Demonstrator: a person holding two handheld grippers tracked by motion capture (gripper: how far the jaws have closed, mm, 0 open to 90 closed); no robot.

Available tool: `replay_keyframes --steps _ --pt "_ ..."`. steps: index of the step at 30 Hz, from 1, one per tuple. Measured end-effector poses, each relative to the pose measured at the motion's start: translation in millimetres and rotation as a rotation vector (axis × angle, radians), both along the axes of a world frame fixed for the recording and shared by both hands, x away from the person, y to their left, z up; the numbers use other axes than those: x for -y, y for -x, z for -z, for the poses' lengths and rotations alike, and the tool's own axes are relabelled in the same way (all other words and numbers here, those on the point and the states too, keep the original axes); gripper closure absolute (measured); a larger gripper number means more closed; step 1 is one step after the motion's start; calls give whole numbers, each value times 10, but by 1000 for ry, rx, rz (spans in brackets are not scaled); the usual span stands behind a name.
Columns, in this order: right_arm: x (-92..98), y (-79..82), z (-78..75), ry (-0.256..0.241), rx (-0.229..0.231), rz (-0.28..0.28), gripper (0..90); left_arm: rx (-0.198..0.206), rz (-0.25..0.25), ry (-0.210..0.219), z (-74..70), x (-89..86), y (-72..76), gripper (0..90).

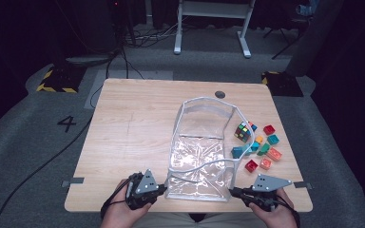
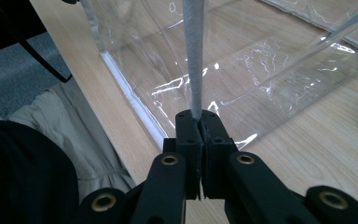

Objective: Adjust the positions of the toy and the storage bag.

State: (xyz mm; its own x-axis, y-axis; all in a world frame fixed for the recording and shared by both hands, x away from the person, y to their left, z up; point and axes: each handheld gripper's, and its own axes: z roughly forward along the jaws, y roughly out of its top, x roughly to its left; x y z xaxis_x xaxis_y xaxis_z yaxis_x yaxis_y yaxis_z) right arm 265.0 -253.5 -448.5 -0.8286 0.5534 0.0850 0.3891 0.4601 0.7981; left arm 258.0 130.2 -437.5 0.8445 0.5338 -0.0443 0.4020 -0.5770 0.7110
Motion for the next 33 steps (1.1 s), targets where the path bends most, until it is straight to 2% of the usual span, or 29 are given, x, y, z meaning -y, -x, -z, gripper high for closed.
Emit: replay_keyframes --steps 2,5,6,7,8,9,11,14,16,19,20,21,22,26,29,30,33 --pt "5 12 -1 2 -3 -1 878 -4 8 5 -4 2 3 854" --pt "9 12 2 -5 -7 -4 865 -13 12 16 -15 -6 4 768" --pt "10 12 0 -9 -12 -6 852 -6 21 12 -27 -17 1 768" --pt "21 19 -23 -23 -11 -7 783 26 8 18 -37 -24 6 631" --pt "29 22 -37 -24 -8 -5 745 46 -2 7 -50 -38 2 565" --pt "41 24 -52 -22 -3 -5 694 48 -19 11 -56 -53 2 503" --pt "79 24 -87 -10 6 6 631 36 -25 16 -63 -79 3 445" --pt "149 15 -134 -12 35 34 536 43 -35 6 -63 -132 6 370" --pt "207 -8 -158 -17 59 48 471 51 -36 -3 -52 -170 15 347" --pt "256 -44 -168 -20 61 57 431 51 -58 -2 -31 -211 27 303" --pt "300 -93 -178 -8 67 73 413 52 -84 -7 -21 -267 29 293" --pt "300 -93 -178 -8 67 73 413 52 -84 -7 -21 -267 29 289" --pt "341 -159 -201 1 78 94 393 53 -119 -11 -19 -329 24 282" --pt "392 -275 -248 -20 113 117 314 59 -186 -13 -12 -463 -3 276" --pt "445 -360 -300 -50 93 185 228 65 -212 -12 -3 -526 -21 276" --pt "462 -386 -323 -64 103 189 231 70 -237 -19 6 -587 -35 276" --pt "506 -434 -384 -57 123 191 248 66 -255 -17 19 -642 -50 275"
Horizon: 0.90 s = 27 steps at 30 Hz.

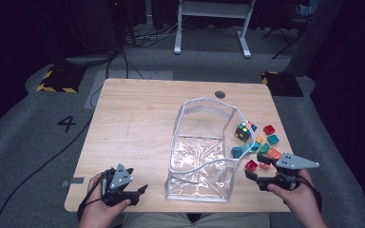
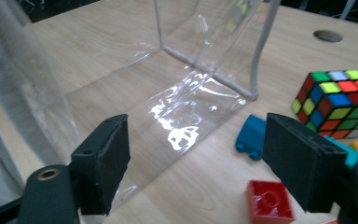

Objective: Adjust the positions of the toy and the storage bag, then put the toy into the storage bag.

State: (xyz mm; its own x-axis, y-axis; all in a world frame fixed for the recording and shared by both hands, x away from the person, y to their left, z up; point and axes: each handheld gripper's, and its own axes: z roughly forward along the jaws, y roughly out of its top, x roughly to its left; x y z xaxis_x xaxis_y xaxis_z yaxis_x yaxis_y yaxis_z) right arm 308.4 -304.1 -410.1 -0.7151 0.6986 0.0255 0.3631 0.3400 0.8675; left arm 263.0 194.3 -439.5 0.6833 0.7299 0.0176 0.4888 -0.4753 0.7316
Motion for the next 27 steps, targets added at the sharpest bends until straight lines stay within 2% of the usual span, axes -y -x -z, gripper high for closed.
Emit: replay_keyframes --steps 3,4,5,8,13,17,21,24,25,27 --pt "45 -56 -96 -10 38 33 252 2 -19 11 9 -80 -17 275" --pt "62 -68 -124 -7 41 34 248 -11 -27 26 12 -94 -16 275" --pt "65 -77 -146 -16 41 40 246 3 -36 16 6 -119 -22 275" --pt "88 -103 -200 -27 45 48 241 5 -48 24 -11 -175 -33 275" --pt "133 -235 -280 -5 46 69 243 13 -74 33 -18 -238 -17 275" --pt "153 -351 -298 16 43 85 242 -3 -83 38 24 -256 8 276" --pt "182 -585 -288 39 20 107 239 4 -100 39 43 -302 -19 268" --pt "200 -679 -279 65 2 107 239 11 -125 41 112 -342 -67 267" --pt "213 -777 -261 89 -24 109 225 12 -130 49 141 -360 -96 264" --pt "221 -829 -247 94 -33 108 228 4 -139 41 205 -402 -147 245"
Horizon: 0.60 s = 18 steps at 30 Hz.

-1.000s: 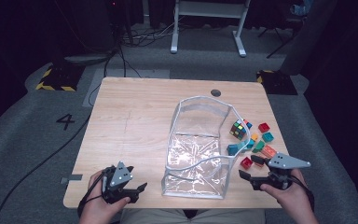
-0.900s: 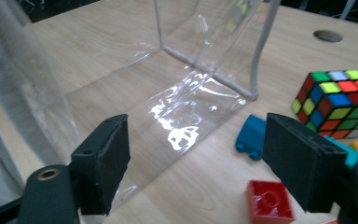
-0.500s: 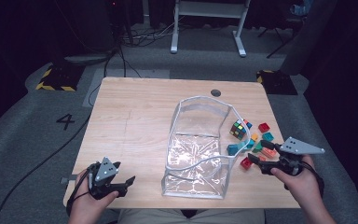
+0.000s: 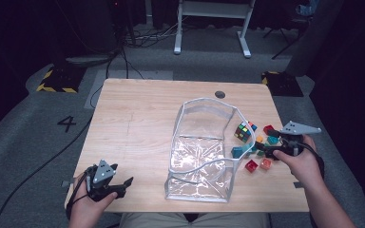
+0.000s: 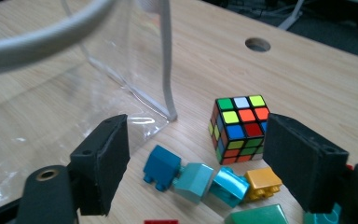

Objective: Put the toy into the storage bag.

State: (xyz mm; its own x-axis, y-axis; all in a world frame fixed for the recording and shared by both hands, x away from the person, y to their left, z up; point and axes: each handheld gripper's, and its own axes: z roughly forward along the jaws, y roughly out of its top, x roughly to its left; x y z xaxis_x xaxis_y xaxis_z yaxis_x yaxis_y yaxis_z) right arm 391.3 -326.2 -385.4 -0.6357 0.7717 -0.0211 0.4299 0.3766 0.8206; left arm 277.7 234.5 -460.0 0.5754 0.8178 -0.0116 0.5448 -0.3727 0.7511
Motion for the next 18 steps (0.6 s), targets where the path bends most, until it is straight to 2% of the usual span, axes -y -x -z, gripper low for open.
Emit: replay_keyframes --steps 2,3,4,6,8,9,10,12,13,14,15,18 --pt "23 -110 20 12 -14 7 228 -7 -14 2 71 -35 -35 222" --pt "43 -218 35 5 -21 21 218 -12 -25 -3 108 -53 -51 211" --pt "43 -218 35 5 -21 21 218 -19 -35 -5 147 -71 -66 211" --pt "46 -318 62 2 -29 29 200 -26 -44 -5 215 -105 -97 200" --pt "31 -461 127 7 -58 37 184 -32 -56 -22 277 -129 -139 195" --pt "31 -461 127 7 -58 37 184 -42 -58 -33 302 -135 -168 195" --pt "22 -558 179 20 -70 36 181 -50 -58 -36 333 -137 -201 208" --pt "9 -604 208 24 -77 38 172 -64 -63 -38 372 -133 -257 207" --pt "-5 -650 240 30 -89 40 160 -58 -69 -49 385 -126 -275 205" --pt "-24 -740 308 66 -109 36 155 -60 -60 -52 397 -122 -292 202" --pt "-37 -782 342 75 -117 36 154 -60 -61 -58 407 -113 -305 198" --pt "-46 -900 429 96 -134 34 148 -70 -52 -45 423 -76 -357 199"
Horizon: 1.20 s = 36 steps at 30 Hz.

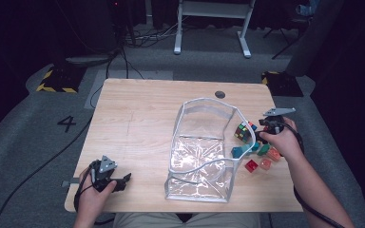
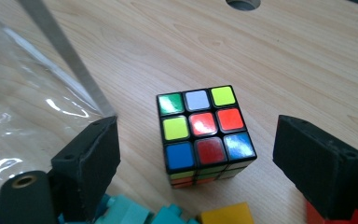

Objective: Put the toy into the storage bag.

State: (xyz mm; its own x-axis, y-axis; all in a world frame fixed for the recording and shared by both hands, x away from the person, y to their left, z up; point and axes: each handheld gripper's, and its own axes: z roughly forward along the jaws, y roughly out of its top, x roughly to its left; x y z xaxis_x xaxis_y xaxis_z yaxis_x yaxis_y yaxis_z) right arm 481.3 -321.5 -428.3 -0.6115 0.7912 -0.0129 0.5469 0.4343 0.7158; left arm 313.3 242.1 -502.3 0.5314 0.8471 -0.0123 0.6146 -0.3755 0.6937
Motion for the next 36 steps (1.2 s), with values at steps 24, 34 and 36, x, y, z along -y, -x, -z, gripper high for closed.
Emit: replay_keyframes --steps 24,34,36 --pt "-157 -313 325 101 -101 6 285 -14 -1 12 5 8 -24 187" --pt "-200 -296 316 110 -88 9 340 -17 -1 14 6 9 -26 185" --pt "-180 -286 286 84 -88 16 340 -18 -3 10 3 9 -27 179"
